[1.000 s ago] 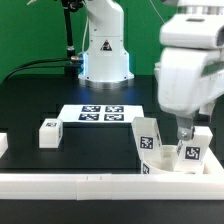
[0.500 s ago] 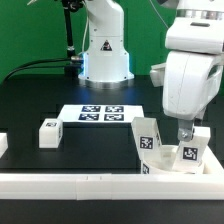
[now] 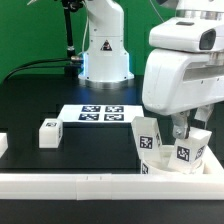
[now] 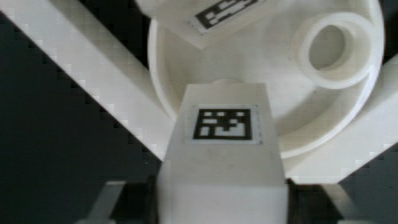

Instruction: Assemble stool

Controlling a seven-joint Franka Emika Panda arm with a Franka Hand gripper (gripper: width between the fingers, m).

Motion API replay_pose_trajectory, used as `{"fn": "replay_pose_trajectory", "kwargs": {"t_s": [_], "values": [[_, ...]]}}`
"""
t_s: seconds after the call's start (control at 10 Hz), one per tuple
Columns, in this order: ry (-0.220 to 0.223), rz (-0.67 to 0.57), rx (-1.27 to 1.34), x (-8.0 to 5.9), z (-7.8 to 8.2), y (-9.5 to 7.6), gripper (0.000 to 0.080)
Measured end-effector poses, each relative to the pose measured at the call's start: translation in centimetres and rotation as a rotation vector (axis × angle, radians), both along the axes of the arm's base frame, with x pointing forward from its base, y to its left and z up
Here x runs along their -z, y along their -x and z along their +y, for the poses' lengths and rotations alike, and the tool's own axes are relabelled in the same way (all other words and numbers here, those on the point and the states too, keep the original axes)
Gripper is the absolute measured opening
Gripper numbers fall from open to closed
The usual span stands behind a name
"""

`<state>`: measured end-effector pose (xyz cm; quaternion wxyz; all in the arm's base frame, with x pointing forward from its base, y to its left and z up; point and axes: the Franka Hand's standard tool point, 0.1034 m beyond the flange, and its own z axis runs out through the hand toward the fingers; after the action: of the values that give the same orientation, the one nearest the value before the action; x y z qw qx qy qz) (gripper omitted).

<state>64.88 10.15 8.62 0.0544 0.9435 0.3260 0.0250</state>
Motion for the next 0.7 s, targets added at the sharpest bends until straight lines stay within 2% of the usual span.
{"fn": "replay_pose_trajectory", "kwargs": {"t_s": [0.4, 0.5, 0.7], "values": [[-0.040, -0.036, 0.440, -0.1, -1.1, -0.2, 0.0332], [-0.064, -0.049, 0.636, -0.2, -1.1, -0.2, 0.0332], [-0.107, -0.040, 0.960, -0.2, -2.3, -0.2, 0.0333]]}}
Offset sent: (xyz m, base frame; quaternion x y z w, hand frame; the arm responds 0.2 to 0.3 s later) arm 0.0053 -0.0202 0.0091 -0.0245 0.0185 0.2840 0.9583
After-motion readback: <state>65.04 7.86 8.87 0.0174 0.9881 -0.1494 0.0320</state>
